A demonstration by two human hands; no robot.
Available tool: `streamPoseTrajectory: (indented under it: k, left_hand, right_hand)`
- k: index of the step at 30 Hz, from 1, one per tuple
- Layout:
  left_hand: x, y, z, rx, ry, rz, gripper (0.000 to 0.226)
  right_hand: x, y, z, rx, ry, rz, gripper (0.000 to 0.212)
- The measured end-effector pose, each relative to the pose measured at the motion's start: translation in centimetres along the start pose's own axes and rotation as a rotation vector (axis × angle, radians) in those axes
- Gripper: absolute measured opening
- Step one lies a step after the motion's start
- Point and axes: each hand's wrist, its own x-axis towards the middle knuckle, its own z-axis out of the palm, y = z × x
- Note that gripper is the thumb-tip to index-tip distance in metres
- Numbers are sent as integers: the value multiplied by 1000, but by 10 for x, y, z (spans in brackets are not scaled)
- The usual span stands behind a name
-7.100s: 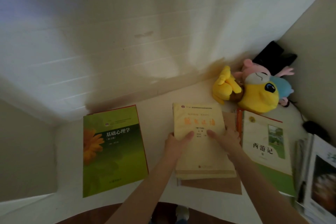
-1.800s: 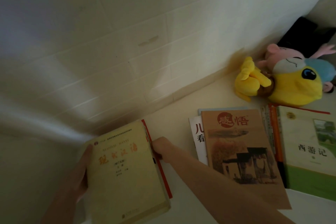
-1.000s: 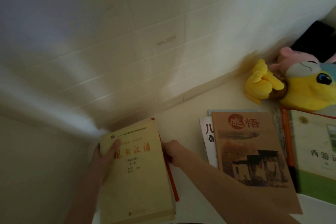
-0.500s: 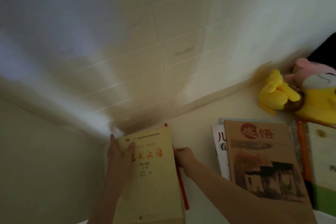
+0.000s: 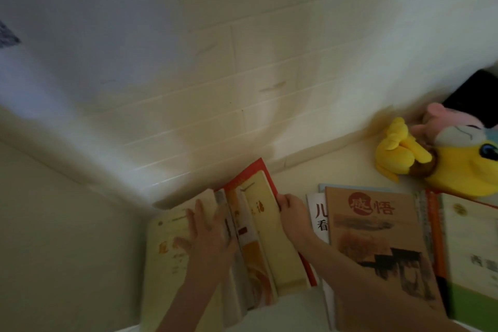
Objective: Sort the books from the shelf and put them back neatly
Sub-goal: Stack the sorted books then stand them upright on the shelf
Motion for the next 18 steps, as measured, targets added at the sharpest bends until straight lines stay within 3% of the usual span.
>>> streamPoseTrajectory:
  k: [6,11,18]
  left_hand:
    - [3,0,11,91,-53,-64,76]
    - [0,-1,17,47,65,45,88]
    - [-13,63,1,-307,164,323,72]
  right_hand:
    - [-15,-2,-16,-2,7,-25,30]
    - [-20,-12,-24,-69,70,-81,28]
    - [-26,-24,-50,-164,171,-209,27]
